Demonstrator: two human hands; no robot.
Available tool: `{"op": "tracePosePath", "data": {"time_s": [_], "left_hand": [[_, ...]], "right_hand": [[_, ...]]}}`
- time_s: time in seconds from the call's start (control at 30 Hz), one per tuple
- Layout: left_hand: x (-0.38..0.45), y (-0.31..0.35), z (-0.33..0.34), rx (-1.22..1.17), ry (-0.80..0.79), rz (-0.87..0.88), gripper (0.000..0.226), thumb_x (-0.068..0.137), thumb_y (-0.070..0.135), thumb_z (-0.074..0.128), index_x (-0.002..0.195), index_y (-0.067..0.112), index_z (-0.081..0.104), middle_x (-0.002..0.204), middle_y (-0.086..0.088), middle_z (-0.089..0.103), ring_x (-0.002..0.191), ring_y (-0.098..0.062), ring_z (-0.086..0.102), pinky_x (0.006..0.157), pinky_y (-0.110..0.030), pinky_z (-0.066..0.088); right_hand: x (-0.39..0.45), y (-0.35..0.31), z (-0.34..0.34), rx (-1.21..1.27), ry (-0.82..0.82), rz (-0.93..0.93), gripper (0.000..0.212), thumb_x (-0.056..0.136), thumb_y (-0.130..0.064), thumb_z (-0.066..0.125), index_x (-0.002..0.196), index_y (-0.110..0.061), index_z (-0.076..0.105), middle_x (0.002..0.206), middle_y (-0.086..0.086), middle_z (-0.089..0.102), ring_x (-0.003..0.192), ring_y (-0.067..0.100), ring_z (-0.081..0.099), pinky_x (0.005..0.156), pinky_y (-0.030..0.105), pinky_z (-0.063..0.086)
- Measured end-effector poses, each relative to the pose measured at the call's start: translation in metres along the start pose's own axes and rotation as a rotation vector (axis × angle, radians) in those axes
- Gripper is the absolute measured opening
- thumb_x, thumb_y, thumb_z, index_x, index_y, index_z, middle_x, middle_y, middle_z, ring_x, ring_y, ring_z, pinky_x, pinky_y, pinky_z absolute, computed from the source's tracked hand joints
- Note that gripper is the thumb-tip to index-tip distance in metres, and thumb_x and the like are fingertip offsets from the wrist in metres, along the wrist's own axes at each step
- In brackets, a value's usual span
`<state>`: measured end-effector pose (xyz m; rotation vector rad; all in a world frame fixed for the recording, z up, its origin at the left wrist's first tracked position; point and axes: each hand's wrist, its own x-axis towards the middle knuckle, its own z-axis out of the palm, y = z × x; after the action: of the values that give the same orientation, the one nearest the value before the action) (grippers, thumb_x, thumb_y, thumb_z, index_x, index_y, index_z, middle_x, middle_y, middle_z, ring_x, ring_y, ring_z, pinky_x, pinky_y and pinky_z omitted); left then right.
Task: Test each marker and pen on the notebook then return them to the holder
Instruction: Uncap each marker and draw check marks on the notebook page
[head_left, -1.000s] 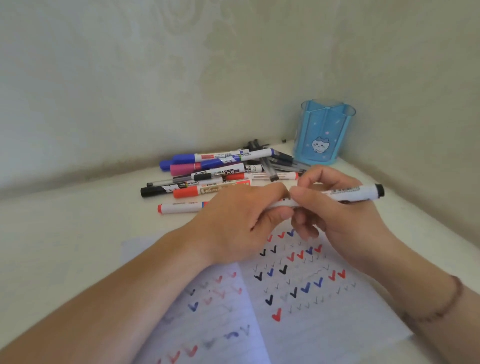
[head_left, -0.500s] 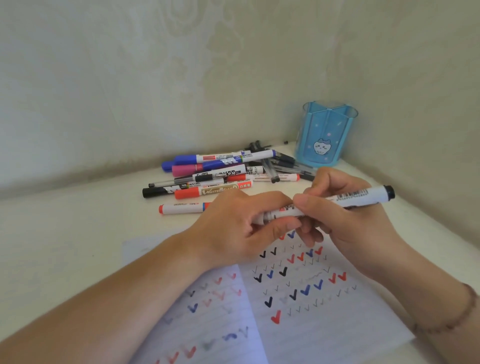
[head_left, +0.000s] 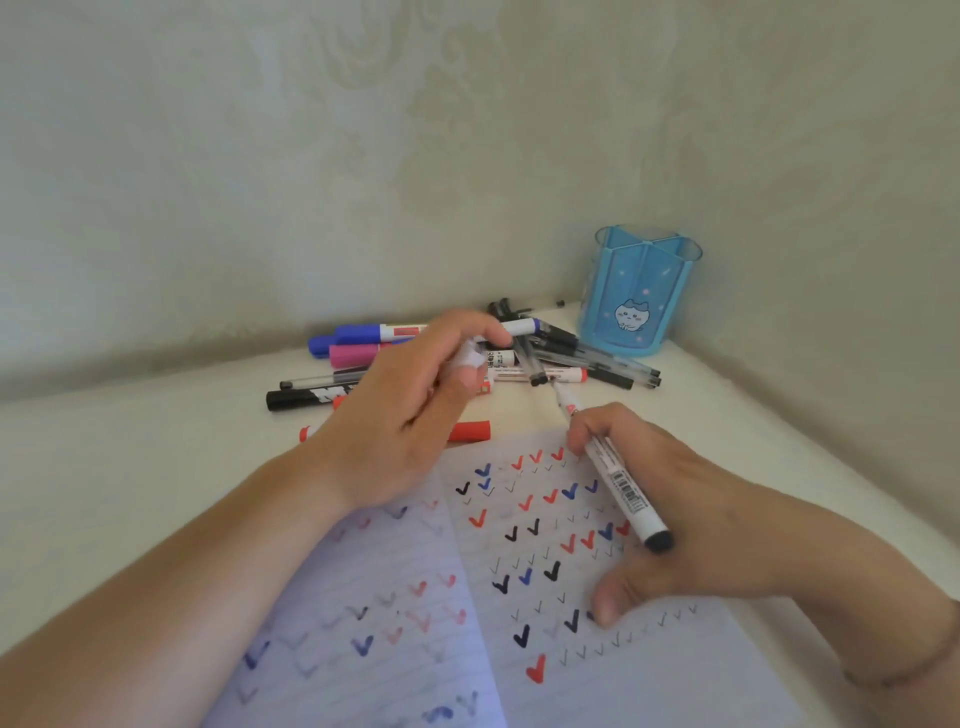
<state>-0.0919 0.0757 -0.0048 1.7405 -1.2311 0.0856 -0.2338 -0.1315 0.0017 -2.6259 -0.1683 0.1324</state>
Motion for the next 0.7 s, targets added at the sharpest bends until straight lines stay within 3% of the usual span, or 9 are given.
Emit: {"op": "tracePosePath", "data": {"time_s": [0.07,0.13,0.23,0.33,0.4,0.47,0.53,0.63,0.7], "left_hand": [[-0.002,0.004,-0.002,0.030,-0.099,0.023,0.023,0.098,0.031,0.039,0.107,0.040,0.057,0.065,-0.016,0.047,0.057,-0.030,0.042,0.054,-0.042,0.040],[-0.003,0.005,-0.002,0.091,-0.217,0.006,0.022,0.097,0.029,0.042,0.102,0.038,0.061,0.067,-0.007,0.053,0.061,-0.027,0.049,0.059,-0.038,0.046],[-0.004,0.000,0.001,0.243,-0.372,-0.031,0.021,0.095,0.023,0.048,0.101,0.038,0.061,0.075,0.006,0.060,0.067,-0.014,0.053,0.063,-0.030,0.044],[-0.004,-0.003,0.004,0.294,-0.440,-0.120,0.021,0.097,0.022,0.049,0.099,0.039,0.061,0.073,0.006,0.058,0.066,-0.007,0.050,0.060,-0.023,0.036],[-0.005,-0.001,0.006,0.333,-0.410,-0.145,0.020,0.097,0.021,0.051,0.100,0.038,0.062,0.070,0.010,0.056,0.066,0.000,0.048,0.058,-0.016,0.029],[-0.007,0.000,0.010,0.410,-0.365,-0.126,0.020,0.096,0.024,0.050,0.106,0.038,0.060,0.071,0.018,0.053,0.069,0.006,0.047,0.059,-0.012,0.027],[-0.008,0.001,0.014,0.458,-0.327,-0.113,0.022,0.096,0.028,0.048,0.114,0.040,0.053,0.073,0.025,0.048,0.071,0.009,0.046,0.063,-0.014,0.029],[-0.009,0.002,0.017,0.441,-0.310,-0.132,0.025,0.095,0.030,0.048,0.116,0.043,0.045,0.074,0.016,0.053,0.069,0.002,0.048,0.060,-0.021,0.033],[-0.007,0.002,0.016,0.384,-0.288,-0.141,0.027,0.093,0.033,0.053,0.115,0.045,0.042,0.083,0.015,0.059,0.065,0.001,0.052,0.057,-0.017,0.033]], "right_hand": [[0.001,-0.001,0.000,-0.047,-0.039,0.035,0.090,0.047,-0.072,0.079,0.112,-0.055,0.019,0.107,-0.042,0.026,0.109,0.006,0.036,0.094,0.031,0.040],[0.005,0.001,0.000,-0.072,-0.024,0.050,0.086,0.050,-0.073,0.076,0.111,-0.054,0.018,0.107,-0.048,0.020,0.107,-0.010,0.030,0.097,0.027,0.034],[0.010,0.004,-0.003,-0.108,0.084,0.069,0.080,0.056,-0.070,0.075,0.112,-0.047,0.023,0.107,-0.041,0.028,0.100,-0.030,0.021,0.095,0.027,0.026],[0.007,0.007,-0.005,-0.035,0.122,0.058,0.073,0.056,-0.072,0.070,0.113,-0.040,0.036,0.110,-0.044,0.036,0.104,-0.025,0.030,0.105,0.037,0.031],[0.005,0.004,-0.008,0.085,0.328,0.015,0.063,0.060,-0.077,0.065,0.107,-0.039,0.048,0.111,-0.034,0.049,0.104,-0.004,0.049,0.096,0.040,0.043],[0.003,-0.008,-0.014,0.367,0.712,-0.097,0.035,0.073,-0.064,0.066,0.085,-0.031,0.059,0.080,-0.011,0.064,0.074,0.016,0.061,0.071,0.035,0.048],[0.000,-0.024,-0.022,0.709,0.953,-0.124,0.027,0.086,-0.042,0.057,0.065,-0.024,0.058,0.051,-0.004,0.052,0.045,0.020,0.051,0.055,0.033,0.040],[-0.004,-0.042,-0.019,0.921,0.638,-0.084,0.012,0.079,-0.023,0.061,0.078,-0.014,0.068,0.049,0.009,0.059,0.044,0.032,0.058,0.046,0.034,0.044],[-0.006,-0.044,-0.004,0.896,0.409,-0.039,0.019,0.064,-0.025,0.075,0.079,-0.013,0.073,0.057,0.015,0.066,0.052,0.035,0.063,0.042,0.029,0.046]]}}
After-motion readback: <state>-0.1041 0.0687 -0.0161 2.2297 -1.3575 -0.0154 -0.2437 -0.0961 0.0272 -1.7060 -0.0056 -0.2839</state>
